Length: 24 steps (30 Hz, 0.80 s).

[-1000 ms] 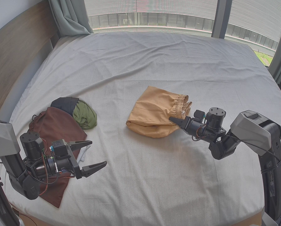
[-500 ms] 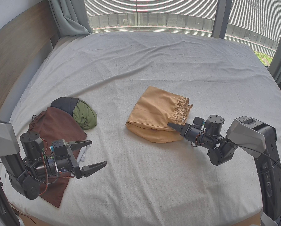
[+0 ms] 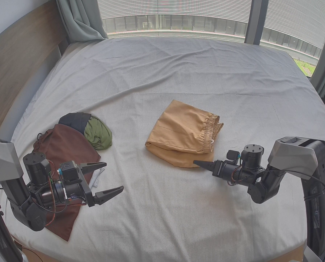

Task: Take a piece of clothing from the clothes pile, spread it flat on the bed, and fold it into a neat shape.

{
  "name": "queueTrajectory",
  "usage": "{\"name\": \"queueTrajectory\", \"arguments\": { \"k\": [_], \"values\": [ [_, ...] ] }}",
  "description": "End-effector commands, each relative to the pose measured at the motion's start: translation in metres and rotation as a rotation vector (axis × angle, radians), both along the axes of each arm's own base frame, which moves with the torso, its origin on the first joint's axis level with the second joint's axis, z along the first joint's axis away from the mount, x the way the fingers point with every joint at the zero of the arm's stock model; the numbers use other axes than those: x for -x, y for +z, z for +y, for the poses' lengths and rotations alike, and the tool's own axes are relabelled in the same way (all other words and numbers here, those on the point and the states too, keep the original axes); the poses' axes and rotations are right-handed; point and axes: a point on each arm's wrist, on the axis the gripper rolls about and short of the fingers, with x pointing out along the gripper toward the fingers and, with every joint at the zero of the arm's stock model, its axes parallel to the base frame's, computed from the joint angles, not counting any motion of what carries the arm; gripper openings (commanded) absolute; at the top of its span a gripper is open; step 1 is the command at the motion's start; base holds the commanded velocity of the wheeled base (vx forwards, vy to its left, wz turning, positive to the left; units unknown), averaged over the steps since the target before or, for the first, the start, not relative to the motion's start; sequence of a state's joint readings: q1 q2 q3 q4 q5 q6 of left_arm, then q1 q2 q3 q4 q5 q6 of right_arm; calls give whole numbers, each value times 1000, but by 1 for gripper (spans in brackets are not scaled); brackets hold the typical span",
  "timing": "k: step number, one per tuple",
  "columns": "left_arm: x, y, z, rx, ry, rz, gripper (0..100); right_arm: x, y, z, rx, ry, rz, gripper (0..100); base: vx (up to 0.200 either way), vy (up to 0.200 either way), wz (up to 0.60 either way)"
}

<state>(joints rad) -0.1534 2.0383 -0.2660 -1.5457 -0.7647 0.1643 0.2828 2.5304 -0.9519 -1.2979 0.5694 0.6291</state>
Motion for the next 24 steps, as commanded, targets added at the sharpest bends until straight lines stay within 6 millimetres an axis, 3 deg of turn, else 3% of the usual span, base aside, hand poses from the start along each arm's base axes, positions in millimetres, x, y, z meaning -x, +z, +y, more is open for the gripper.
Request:
{"name": "queueTrajectory", "arguments": {
  "k": [1, 3, 5, 6, 8, 13, 15, 24],
  "values": [
    [0, 1, 0, 1, 1, -6, 100, 42, 43, 14, 22, 79, -53, 100, 0, 0, 0],
    [0, 1, 0, 1, 1, -6, 100, 51, 61, 22, 11, 106, -82, 100, 0, 0, 0],
    [0, 1, 0, 1, 1, -6, 100, 51, 61, 22, 11, 106, -82, 100, 0, 0, 0],
    [0, 1, 0, 1, 1, -6, 100, 59, 90, 31, -17, 135, -147, 100, 0, 0, 0],
    [0, 1, 0, 1, 1, -6, 100, 60, 104, 33, -34, 141, -170, 100, 0, 0, 0],
    [0, 1, 0, 1, -1, -6, 100, 40, 139, 39, -126, 128, -239, 100, 0, 0, 0],
    [0, 1, 0, 1, 1, -6, 100, 32, 145, 39, -142, 122, -261, 100, 0, 0, 0],
    [0, 1, 0, 1, 1, -4, 100, -19, 122, 34, -122, 60, -226, 100, 0, 0, 0]
  ]
}}
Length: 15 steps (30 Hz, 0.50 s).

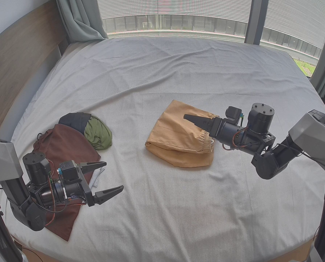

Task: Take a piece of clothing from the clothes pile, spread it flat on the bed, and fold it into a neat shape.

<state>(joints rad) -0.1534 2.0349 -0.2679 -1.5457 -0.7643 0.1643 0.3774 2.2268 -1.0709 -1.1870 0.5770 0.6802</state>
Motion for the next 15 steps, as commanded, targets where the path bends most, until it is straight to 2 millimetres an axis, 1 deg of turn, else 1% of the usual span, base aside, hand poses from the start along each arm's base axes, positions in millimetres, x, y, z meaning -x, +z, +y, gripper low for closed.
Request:
{"name": "queueTrajectory", "arguments": {
  "k": [1, 3, 5, 6, 7, 8, 9, 10, 11, 12, 13, 14, 15],
  "values": [
    [0, -1, 0, 0, -1, 4, 100, -40, -32, -6, 14, -49, 47, 100, 0, 0, 0],
    [0, -1, 0, 0, -1, 4, 100, -50, -45, -9, 17, -65, 60, 100, 0, 0, 0],
    [0, -1, 0, 0, -1, 3, 100, -56, -55, -11, 23, -71, 74, 100, 0, 0, 0],
    [0, -1, 0, 0, -1, 4, 100, -56, -57, -11, 24, -72, 77, 100, 0, 0, 0],
    [0, -2, 0, -1, -1, 7, 100, -58, -68, -11, 31, -76, 96, 100, 0, 0, 0],
    [0, -2, 0, -1, -1, 9, 100, -60, -74, -12, 34, -79, 106, 100, 0, 0, 0],
    [0, -2, 0, -1, -1, 9, 100, -60, -74, -12, 34, -79, 106, 100, 0, 0, 0],
    [0, -2, 0, -1, -1, 9, 100, -61, -88, -14, 45, -85, 132, 100, 0, 0, 0],
    [0, -2, 0, -1, -1, 9, 100, -61, -90, -14, 47, -85, 134, 100, 0, 0, 0],
    [0, -2, 0, -1, -1, 9, 100, -61, -101, -15, 55, -88, 152, 100, 0, 0, 0],
    [0, -2, 0, -1, -1, 9, 100, -60, -107, -15, 63, -86, 162, 100, 0, 0, 0],
    [0, -2, 0, -1, -1, 9, 100, -60, -107, -15, 63, -86, 162, 100, 0, 0, 0],
    [0, -2, 0, -1, -1, 9, 100, -59, -114, -15, 69, -87, 176, 100, 0, 0, 0]
  ]
}}
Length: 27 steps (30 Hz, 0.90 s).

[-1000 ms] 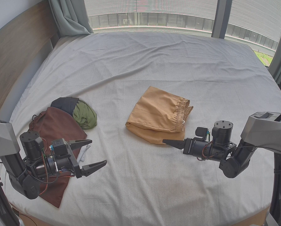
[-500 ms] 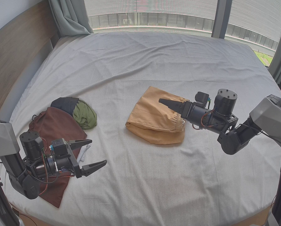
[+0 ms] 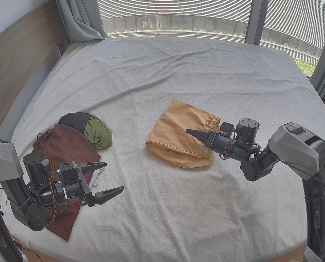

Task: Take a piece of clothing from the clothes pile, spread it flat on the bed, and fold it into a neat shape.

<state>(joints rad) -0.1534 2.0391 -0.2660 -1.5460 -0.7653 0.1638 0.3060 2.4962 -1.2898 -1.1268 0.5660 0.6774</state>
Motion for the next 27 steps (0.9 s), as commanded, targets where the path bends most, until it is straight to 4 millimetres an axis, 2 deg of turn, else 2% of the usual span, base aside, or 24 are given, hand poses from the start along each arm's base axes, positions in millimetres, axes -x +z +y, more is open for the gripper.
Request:
{"name": "queueTrajectory", "arguments": {
  "k": [1, 5, 7, 10, 14, 17, 20, 21, 22, 27],
  "values": [
    [0, -1, 0, -1, 0, 3, 100, -1, -39, -2, 27, -5, 75, 100, 0, 0, 0],
    [1, 1, -2, 0, -7, -6, 100, 1, -39, -2, 36, -8, 67, 100, 0, 0, 0],
    [2, 4, -3, 3, -12, -17, 100, 7, -30, -1, 34, -23, 39, 100, 0, 0, 0],
    [8, 21, -10, 21, -40, -66, 100, 25, 24, -5, 3, -22, -58, 100, 0, 0, 0],
    [23, 40, -25, 48, -108, -118, 100, 67, 95, -15, -18, -19, -168, 100, 0, 0, 0],
    [48, 57, -43, 72, -209, -168, 100, 110, 136, -28, 6, -24, -270, 100, 0, 0, 0],
    [69, 70, -55, 109, -289, -187, 100, 150, 156, -45, 65, -42, -366, 100, 0, 0, 0],
    [71, 71, -56, 112, -293, -187, 100, 154, 157, -47, 71, -44, -375, 100, 0, 0, 0],
    [81, 74, -59, 123, -322, -191, 100, 176, 162, -58, 115, -67, -421, 100, 0, 0, 0],
    [110, 82, -49, 140, -342, -218, 100, 237, 165, -93, 251, -189, -540, 100, 0, 0, 0]
  ]
}}
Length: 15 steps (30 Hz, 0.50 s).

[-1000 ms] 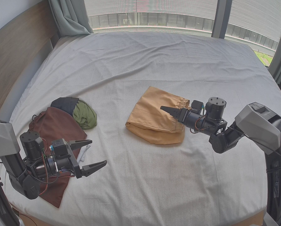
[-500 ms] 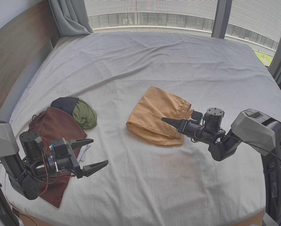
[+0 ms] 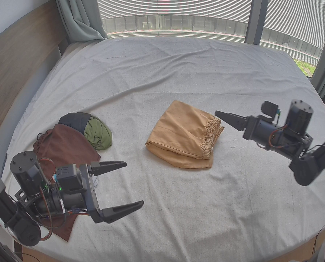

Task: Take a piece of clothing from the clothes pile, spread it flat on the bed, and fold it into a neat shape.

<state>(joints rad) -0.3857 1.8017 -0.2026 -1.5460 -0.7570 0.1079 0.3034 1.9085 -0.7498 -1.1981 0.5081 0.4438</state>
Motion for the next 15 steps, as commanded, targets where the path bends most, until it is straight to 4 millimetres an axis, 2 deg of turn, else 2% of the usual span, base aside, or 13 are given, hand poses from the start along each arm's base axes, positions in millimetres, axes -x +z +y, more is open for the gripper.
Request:
{"name": "queueTrajectory", "arguments": {
  "k": [1, 2, 3, 4, 7, 11, 15],
  "values": [
    [68, 34, 1, 75, -128, -102, 100, 125, 46, -59, 130, -157, -284, 100, 0, 0, 0],
    [74, 35, 4, 81, -126, -108, 100, 135, 46, -64, 137, -175, -302, 100, 0, 0, 0],
    [74, 35, 4, 81, -126, -108, 100, 135, 46, -64, 137, -175, -302, 100, 0, 0, 0],
    [83, 39, 10, 98, -98, -114, 100, 156, 49, -73, 140, -204, -345, 100, 0, 0, 0],
    [94, 51, 19, 161, -4, -143, 100, 185, 53, -85, 151, -268, -420, 100, 0, 0, 0],
    [109, 63, 31, 248, 115, -173, 100, 217, 47, -96, 162, -344, -477, 100, 0, 0, 0],
    [127, 75, 52, 332, 231, -214, 100, 256, 38, -101, 154, -388, -548, 100, 0, 0, 0]
  ]
}}
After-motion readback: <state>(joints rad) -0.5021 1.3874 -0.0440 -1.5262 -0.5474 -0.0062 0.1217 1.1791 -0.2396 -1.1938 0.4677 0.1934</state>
